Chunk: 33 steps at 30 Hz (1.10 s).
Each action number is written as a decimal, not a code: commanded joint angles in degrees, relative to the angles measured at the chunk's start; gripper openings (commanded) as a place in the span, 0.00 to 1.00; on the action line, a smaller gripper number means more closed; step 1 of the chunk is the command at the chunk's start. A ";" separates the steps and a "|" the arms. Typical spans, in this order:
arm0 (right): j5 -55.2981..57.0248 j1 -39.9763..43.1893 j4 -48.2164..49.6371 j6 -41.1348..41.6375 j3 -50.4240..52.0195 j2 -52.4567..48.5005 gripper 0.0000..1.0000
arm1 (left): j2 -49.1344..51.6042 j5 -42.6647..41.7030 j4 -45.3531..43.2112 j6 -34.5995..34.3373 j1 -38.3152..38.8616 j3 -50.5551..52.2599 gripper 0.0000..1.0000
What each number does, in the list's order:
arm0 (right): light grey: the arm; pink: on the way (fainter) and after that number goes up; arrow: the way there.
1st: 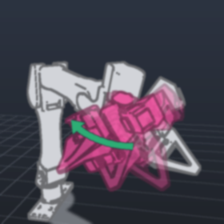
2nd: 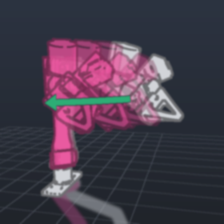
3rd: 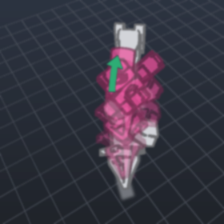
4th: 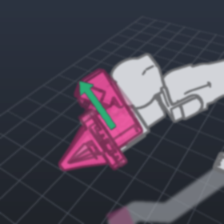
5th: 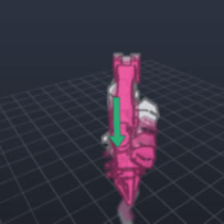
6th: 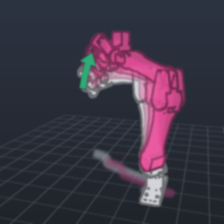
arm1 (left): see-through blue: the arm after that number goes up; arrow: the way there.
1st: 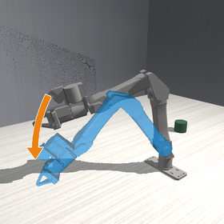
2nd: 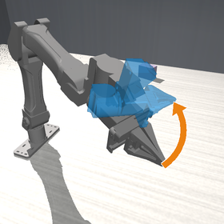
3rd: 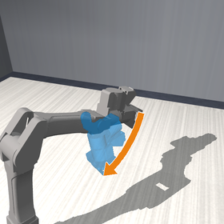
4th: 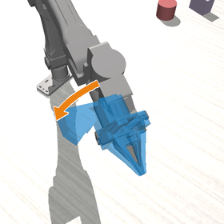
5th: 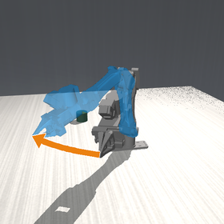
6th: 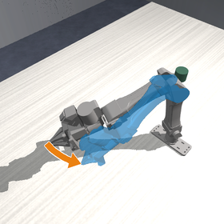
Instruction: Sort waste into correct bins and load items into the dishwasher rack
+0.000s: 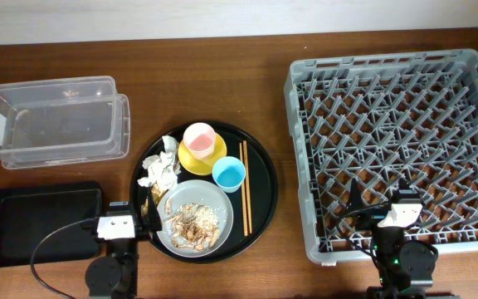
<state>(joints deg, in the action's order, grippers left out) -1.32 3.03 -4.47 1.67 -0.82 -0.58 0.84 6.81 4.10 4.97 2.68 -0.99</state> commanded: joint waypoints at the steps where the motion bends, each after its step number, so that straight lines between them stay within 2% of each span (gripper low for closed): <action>1: 0.72 0.42 -0.04 0.24 0.50 0.17 0.98 | -0.55 -0.61 0.04 0.74 0.17 0.46 1.00; 5: 0.72 0.44 -0.04 0.24 0.50 0.17 0.98 | -0.55 -2.36 0.02 0.70 0.17 0.46 1.00; 7: 0.70 0.44 -0.04 0.24 0.50 0.17 0.98 | -0.52 -10.97 0.33 0.63 0.17 0.42 1.00; 9: 0.70 0.44 -0.04 0.24 0.50 0.17 0.98 | -0.39 -22.32 -1.57 -2.80 0.33 0.42 1.00; 11: 0.70 0.42 -0.04 0.24 0.50 0.17 0.98 | -0.39 -38.53 -5.03 -5.86 0.33 0.42 1.00; 12: 0.72 0.44 -0.04 0.24 0.50 0.17 0.98 | -0.39 -49.68 -7.37 -5.84 0.33 0.42 1.00; 13: 0.70 0.44 -0.04 0.24 0.50 0.15 0.98 | -0.39 -55.41 -8.57 -5.81 0.33 0.42 1.00; 16: 0.70 0.44 -0.04 0.24 0.50 0.17 0.98 | -0.39 -63.71 -10.19 -5.84 0.33 0.42 1.00; 18: 0.70 0.44 -0.04 0.24 0.50 0.17 0.98 | -0.39 -63.65 -11.26 -5.90 0.33 0.39 1.00; 23: 0.72 0.44 -0.04 0.24 0.50 0.17 0.98 | -0.39 -59.87 -19.08 -15.50 0.31 0.28 1.00; 26: 0.70 0.42 -0.04 0.24 0.50 0.17 0.98 | -0.37 -54.86 -21.97 -17.77 0.31 -1.90 1.00; 30: 0.72 0.44 -0.04 0.24 0.50 0.17 0.98 | 2.40 -50.14 -14.67 -15.15 0.26 -9.20 1.00; 33: 0.72 0.44 -0.04 0.24 0.50 0.17 0.98 | 8.50 -46.29 0.02 -8.61 0.26 -18.56 1.00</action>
<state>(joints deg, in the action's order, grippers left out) -1.32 3.03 -4.45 1.69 -0.82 -0.58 3.53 -45.52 -5.78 -9.54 2.90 -9.78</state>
